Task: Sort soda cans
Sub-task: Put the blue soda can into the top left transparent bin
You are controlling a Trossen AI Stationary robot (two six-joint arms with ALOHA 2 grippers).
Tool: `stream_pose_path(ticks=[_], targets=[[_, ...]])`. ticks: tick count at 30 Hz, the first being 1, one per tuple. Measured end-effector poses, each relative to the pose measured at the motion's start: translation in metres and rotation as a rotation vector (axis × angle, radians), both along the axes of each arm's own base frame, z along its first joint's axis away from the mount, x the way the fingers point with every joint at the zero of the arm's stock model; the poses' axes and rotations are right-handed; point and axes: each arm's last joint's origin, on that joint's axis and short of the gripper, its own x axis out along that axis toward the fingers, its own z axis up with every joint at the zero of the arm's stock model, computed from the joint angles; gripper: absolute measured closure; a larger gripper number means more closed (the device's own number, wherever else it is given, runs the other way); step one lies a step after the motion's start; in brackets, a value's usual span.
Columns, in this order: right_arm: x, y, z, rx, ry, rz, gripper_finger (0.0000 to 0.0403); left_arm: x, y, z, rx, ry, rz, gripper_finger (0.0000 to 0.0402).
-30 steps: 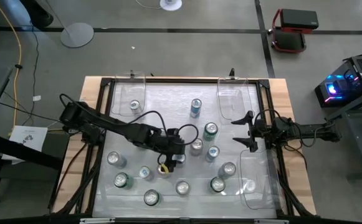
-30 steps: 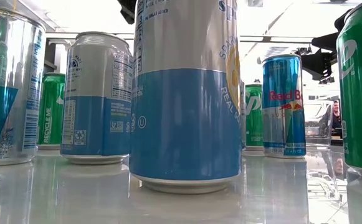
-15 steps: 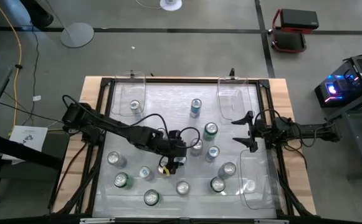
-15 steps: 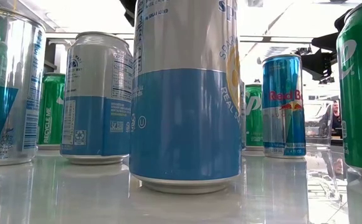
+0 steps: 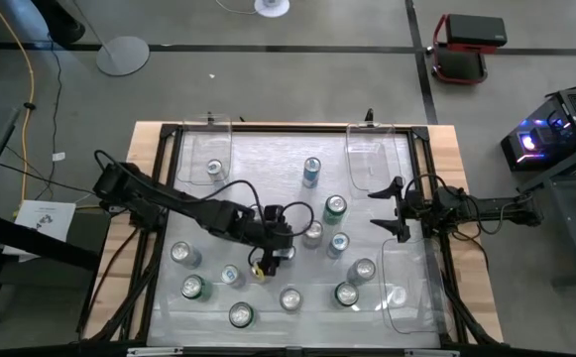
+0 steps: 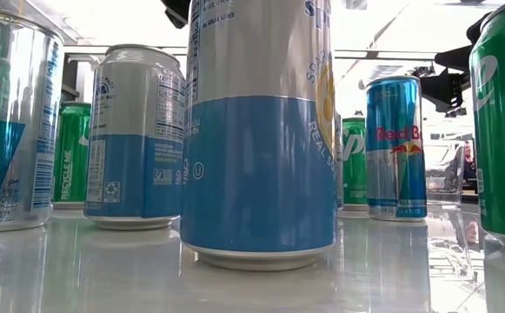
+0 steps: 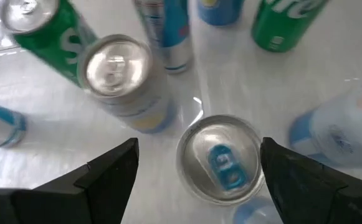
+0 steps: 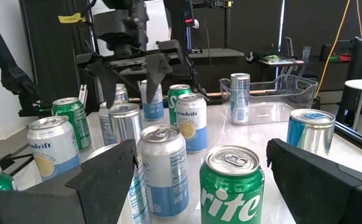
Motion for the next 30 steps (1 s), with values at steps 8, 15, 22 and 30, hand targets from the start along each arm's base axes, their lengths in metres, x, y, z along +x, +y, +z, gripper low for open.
stream_pose_path(ticks=[8,15,22,30], targets=[[0.0,0.0,0.0,0.0,0.0,0.0,0.0053,0.002,-0.005,-0.006,0.022,0.011,0.006,0.0092],[0.0,0.0,0.0,0.0,0.0,0.0,0.0053,0.002,-0.003,-0.005,0.039,0.002,0.02,0.0092],[0.0,0.0,0.0,0.0,0.0,0.0,0.0053,-0.004,-0.002,0.005,0.033,-0.021,0.021,0.0092],[0.0,0.0,0.0,0.0,0.0,0.0,0.0053,-0.013,-0.012,0.023,0.018,-0.096,0.017,0.0092]])
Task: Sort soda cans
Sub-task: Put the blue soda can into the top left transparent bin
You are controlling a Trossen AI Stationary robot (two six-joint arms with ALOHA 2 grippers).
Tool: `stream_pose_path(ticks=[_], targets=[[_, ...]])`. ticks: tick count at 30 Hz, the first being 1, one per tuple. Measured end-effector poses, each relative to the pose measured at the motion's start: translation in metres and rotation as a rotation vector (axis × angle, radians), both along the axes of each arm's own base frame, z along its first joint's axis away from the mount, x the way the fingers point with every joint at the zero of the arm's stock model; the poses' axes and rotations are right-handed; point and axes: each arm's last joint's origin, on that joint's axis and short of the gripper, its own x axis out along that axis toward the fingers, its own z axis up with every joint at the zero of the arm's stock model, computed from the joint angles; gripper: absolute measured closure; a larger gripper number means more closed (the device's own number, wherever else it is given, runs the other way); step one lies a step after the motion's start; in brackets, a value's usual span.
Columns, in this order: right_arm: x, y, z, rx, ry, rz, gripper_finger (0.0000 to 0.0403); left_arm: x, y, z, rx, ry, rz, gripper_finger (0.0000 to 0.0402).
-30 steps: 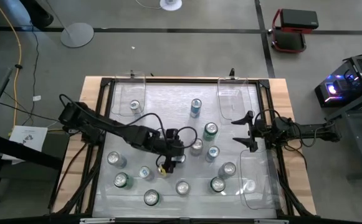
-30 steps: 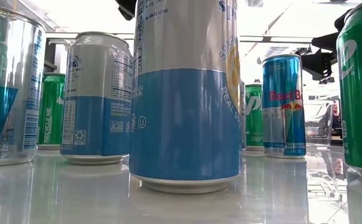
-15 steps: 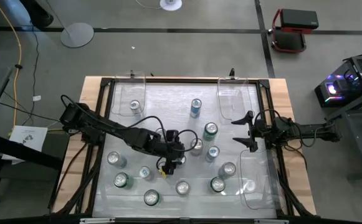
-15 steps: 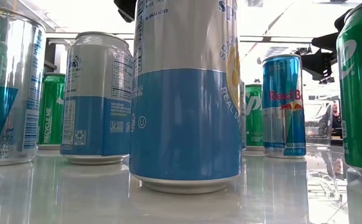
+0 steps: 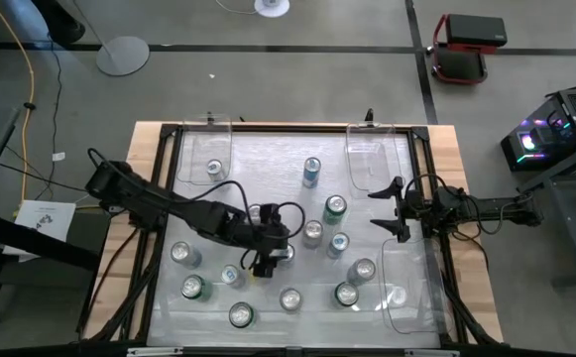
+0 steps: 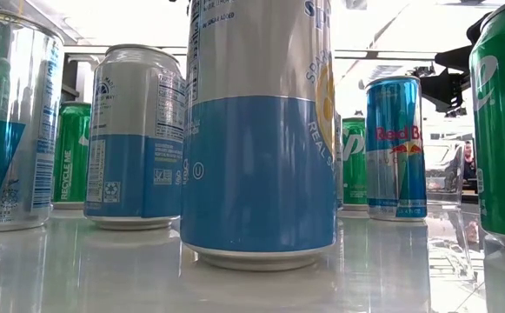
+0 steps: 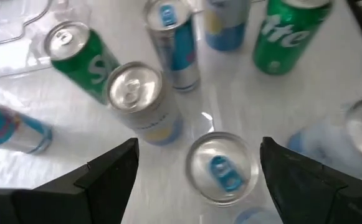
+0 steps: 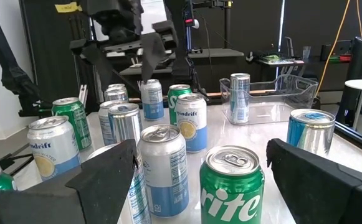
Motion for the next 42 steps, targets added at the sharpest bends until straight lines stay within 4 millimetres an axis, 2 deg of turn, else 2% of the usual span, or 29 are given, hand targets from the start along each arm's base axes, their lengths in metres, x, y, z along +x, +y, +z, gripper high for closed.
stream_pose_path(ticks=[3,5,8,14,21,26,35,42], targets=[[0.0,0.0,0.0,0.0,0.0,0.0,0.0053,0.001,-0.012,-0.005,0.0,-0.006,-0.035,0.0092],[0.0,0.0,0.0,0.0,0.0,0.0,0.0053,0.003,-0.018,-0.014,0.041,0.023,-0.05,0.0092],[0.0,0.0,0.0,0.0,0.0,0.0,0.0053,0.004,-0.023,-0.024,0.084,0.037,-0.012,0.0092],[0.0,0.0,0.0,0.0,0.0,0.0,0.0053,0.005,-0.02,-0.028,0.112,0.033,0.095,0.0092],[0.0,0.0,0.0,0.0,0.0,0.0,0.0053,0.006,-0.021,-0.029,0.023,0.056,0.076,0.0092],[0.0,0.0,0.0,0.0,0.0,0.0,0.0053,0.006,-0.021,-0.03,0.021,0.056,0.085,0.0092],[0.0,0.0,0.0,0.0,0.0,0.0,0.0053,0.012,-0.021,-0.046,0.066,0.097,0.099,0.0092],[0.0,0.0,0.0,0.0,0.0,0.0,0.0053,0.012,-0.021,-0.045,0.062,0.094,0.097,0.0092]])
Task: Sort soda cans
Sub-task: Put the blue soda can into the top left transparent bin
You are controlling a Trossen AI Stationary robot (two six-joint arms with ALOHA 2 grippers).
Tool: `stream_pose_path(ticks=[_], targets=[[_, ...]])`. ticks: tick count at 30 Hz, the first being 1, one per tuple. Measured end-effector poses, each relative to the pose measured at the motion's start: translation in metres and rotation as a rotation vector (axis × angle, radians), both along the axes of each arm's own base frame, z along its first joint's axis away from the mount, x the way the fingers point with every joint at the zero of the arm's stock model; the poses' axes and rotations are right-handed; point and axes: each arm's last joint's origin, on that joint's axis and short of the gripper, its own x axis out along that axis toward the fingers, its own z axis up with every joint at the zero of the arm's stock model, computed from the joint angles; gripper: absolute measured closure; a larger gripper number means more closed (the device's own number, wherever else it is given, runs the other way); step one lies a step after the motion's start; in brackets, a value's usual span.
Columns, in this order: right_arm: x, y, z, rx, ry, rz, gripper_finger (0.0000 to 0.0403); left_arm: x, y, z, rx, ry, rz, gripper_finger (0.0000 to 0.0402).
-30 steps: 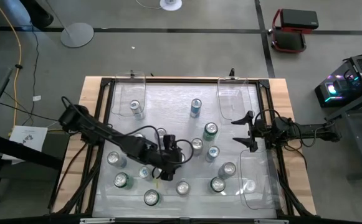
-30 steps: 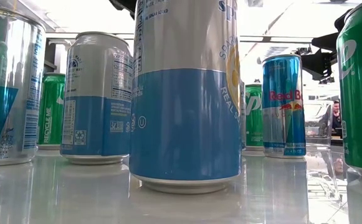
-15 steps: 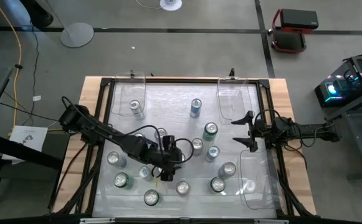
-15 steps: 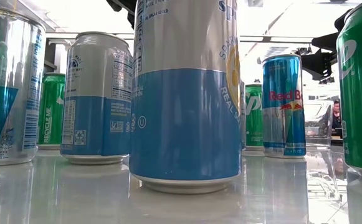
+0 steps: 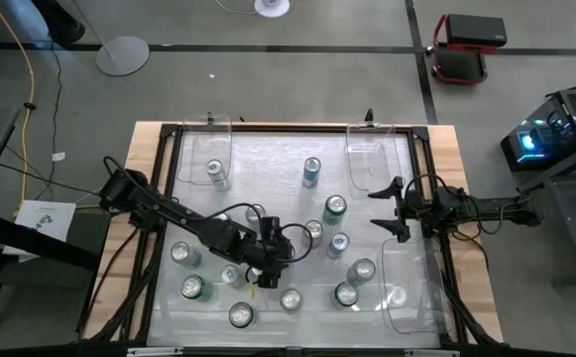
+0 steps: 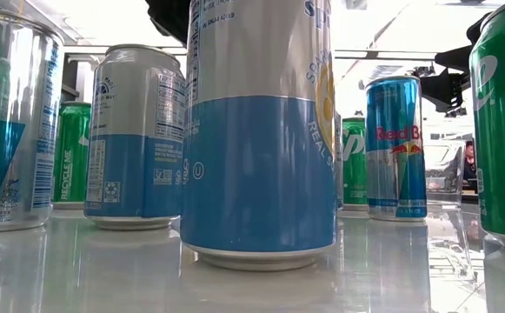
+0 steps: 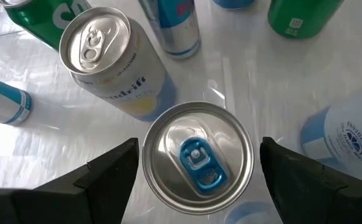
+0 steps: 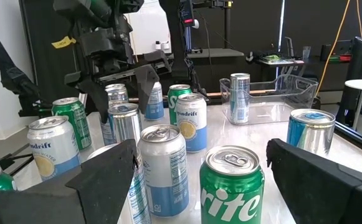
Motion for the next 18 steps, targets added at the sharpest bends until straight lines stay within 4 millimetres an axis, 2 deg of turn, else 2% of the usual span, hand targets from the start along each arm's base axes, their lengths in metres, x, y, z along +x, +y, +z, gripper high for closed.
stream_pose_path(ticks=[18], targets=[[0.0,0.0,0.0001,0.0,0.0,0.0,0.0053,0.0027,0.0063,0.0007,-0.028,0.006,0.001,0.0167]])
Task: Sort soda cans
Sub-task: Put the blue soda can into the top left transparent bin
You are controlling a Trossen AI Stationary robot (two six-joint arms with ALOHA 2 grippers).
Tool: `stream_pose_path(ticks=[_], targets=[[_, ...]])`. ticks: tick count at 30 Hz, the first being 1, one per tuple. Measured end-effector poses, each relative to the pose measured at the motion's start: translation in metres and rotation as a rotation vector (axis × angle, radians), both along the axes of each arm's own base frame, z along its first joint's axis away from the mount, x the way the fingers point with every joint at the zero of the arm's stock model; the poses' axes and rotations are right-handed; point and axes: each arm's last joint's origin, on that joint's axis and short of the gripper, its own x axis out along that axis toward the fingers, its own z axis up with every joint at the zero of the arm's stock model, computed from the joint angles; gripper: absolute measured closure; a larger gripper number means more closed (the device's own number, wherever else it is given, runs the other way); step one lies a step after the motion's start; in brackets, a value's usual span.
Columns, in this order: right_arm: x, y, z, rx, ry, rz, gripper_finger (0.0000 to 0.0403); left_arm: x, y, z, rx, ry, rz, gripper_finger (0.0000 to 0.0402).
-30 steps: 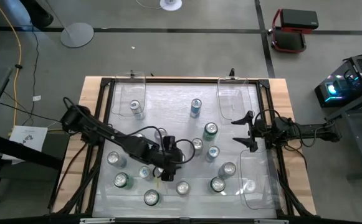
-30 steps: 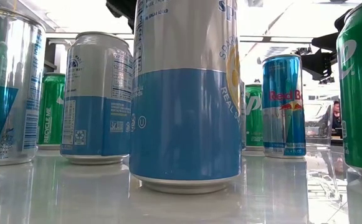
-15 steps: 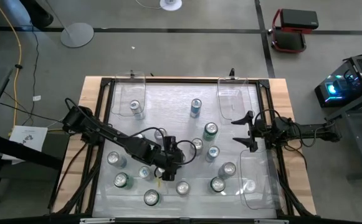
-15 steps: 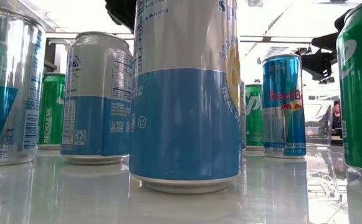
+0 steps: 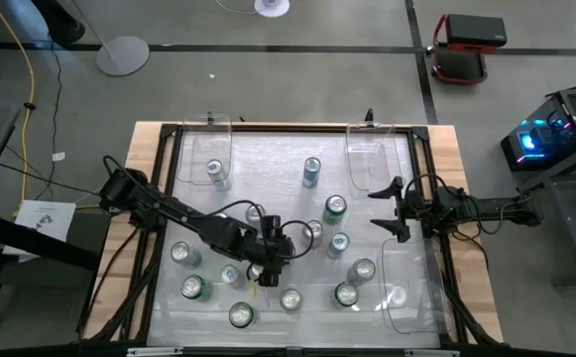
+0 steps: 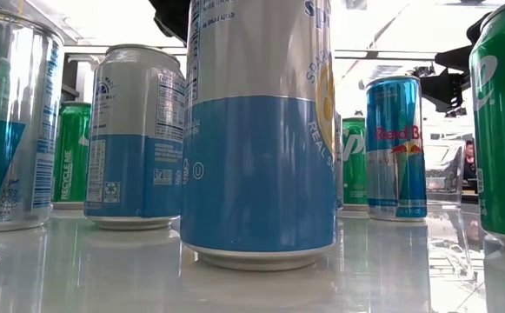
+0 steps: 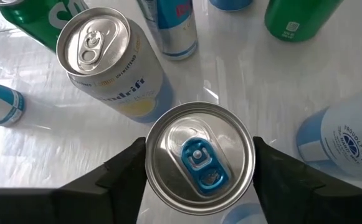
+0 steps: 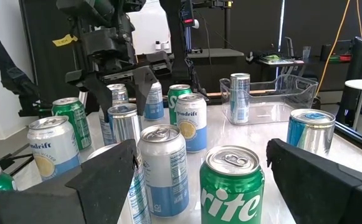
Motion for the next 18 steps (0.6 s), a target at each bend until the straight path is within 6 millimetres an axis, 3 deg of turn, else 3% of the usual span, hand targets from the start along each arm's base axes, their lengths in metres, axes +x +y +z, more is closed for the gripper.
stream_pose_path(ticks=[6,13,18], targets=[[0.0,0.0,0.0,0.0,0.0,0.0,0.0053,-0.004,0.001,0.019,0.011,-0.071,-0.024,0.0171],[0.0,0.0,0.0,0.0,0.0,0.0,0.0053,-0.014,0.005,0.084,0.153,-0.184,-0.018,0.0172],[0.0,0.0,0.0,0.0,0.0,0.0,0.0053,-0.035,0.017,0.136,0.31,-0.208,0.052,0.0173]])
